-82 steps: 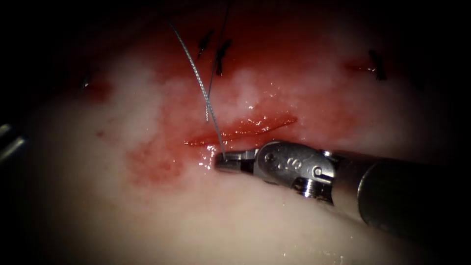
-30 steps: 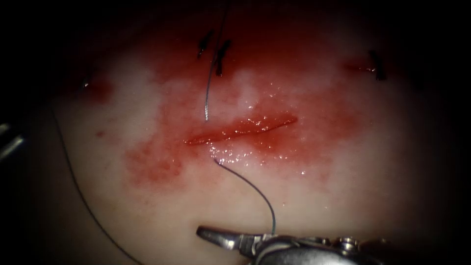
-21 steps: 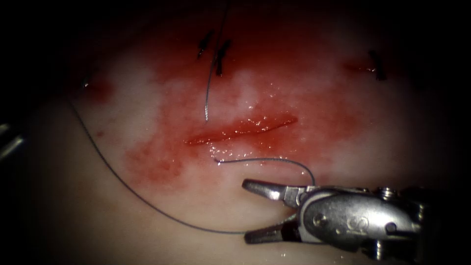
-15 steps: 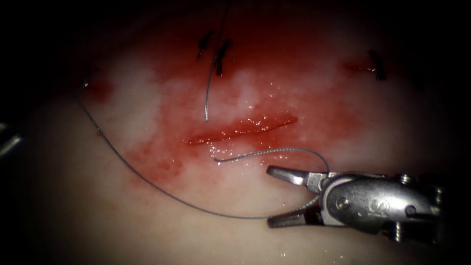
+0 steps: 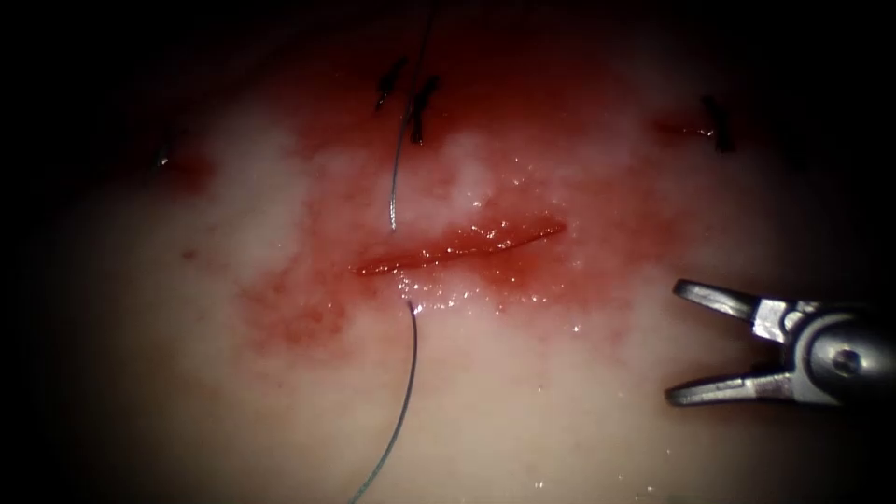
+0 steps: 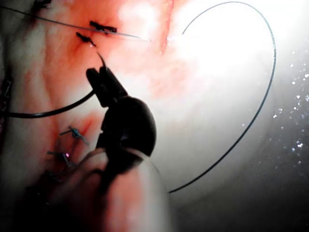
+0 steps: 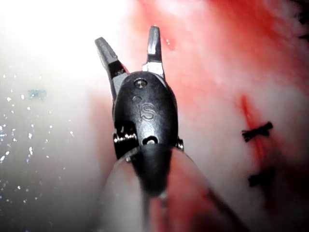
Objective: Wound Closure
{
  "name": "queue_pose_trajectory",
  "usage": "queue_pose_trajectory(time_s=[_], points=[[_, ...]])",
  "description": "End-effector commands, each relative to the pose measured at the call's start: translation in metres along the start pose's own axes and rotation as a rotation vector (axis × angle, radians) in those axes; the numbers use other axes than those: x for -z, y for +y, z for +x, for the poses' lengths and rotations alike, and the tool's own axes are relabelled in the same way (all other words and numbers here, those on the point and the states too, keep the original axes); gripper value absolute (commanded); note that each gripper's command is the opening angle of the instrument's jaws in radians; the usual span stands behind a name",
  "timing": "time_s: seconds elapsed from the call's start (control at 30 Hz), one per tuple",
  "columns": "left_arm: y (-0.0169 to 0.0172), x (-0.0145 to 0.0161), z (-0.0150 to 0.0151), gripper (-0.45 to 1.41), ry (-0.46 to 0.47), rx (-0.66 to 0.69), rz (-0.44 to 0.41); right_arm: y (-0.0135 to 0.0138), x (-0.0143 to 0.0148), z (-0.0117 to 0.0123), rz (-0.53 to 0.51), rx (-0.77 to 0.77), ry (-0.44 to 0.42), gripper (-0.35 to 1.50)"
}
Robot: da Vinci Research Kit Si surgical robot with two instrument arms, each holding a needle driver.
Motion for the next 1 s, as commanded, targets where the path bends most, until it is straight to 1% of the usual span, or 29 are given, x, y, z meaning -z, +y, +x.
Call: queue_pose_trajectory(time_s=[0.03, 0.17, 0.2, 0.27, 0.37, 0.4, 0.43, 0.47, 0.5, 0.57, 0.63, 0.7, 0.73, 0.9, 1.0], points=[[0.0005, -0.0007, -0.0003, -0.45, -0.001, -0.006, 0.002, 0.0003, -0.001, -0.001, -0.001, -0.001, -0.002, 1.48], [0.0006, -0.0009, -0.0002, -0.45, -0.003, -0.006, 0.004, 0.0009, -0.002, -0.0014, -0.009, 0.0, -0.024, 1.48], [0.0009, -0.0011, 0.0, -0.45, -0.005, -0.007, 0.008, 0.0008, -0.0034, -0.0019, 0.001, 0.011, -0.065, 1.48], [0.0013, -0.0013, 0.0002, -0.45, -0.008, -0.008, 0.013, 0.0004, -0.0049, -0.0025, 0.024, 0.016, -0.088, 1.47], [0.002, -0.0017, 0.0006, -0.45, -0.002, -0.011, 0.016, -0.0006, -0.0077, -0.0038, 0.051, 0.012, -0.102, 1.45], [0.0024, -0.0019, 0.0007, -0.45, 0.0, -0.016, 0.009, -0.0011, -0.0088, -0.0044, 0.059, 0.007, -0.102, 1.45], [0.003, -0.0023, 0.0009, -0.45, 0.002, -0.024, 0.0, -0.0019, -0.0108, -0.0054, 0.07, 0.003, -0.104, 1.45], [0.0033, -0.0026, 0.001, -0.45, 0.007, -0.027, -0.004, -0.0022, -0.0116, -0.0059, 0.072, -0.003, -0.108, 1.45], [0.0043, -0.0034, 0.001, -0.45, 0.013, -0.024, -0.022, -0.0028, -0.0131, -0.0068, 0.068, -0.004, -0.104, 1.45], [0.0055, -0.0044, 0.001, -0.45, 0.019, -0.022, -0.041, -0.0033, -0.0147, -0.0079, 0.071, -0.009, -0.102, 1.45], [0.006, -0.0048, 0.0009, -0.45, 0.024, -0.016, -0.05, -0.0034, -0.0153, -0.0084, 0.072, -0.009, -0.101, 1.45], [0.0079, -0.0071, 0.0006, -0.45, 0.042, -0.002, -0.075, -0.0039, -0.0172, -0.0097, 0.076, -0.004, -0.101, 1.45], [0.0084, -0.0077, 0.0004, -0.45, 0.042, 0.001, -0.083, -0.004, -0.0176, -0.01, 0.078, -0.013, -0.097, 1.45], [0.0099, -0.0093, -0.0004, -0.45, 0.042, 0.003, -0.102, -0.0042, -0.0187, -0.0104, 0.09, -0.015, -0.097, 1.45], [0.0104, -0.0103, -0.0019, -0.45, 0.036, 0.009, -0.113, -0.0045, -0.0195, -0.0103, 0.108, -0.016, -0.088, 1.42]])
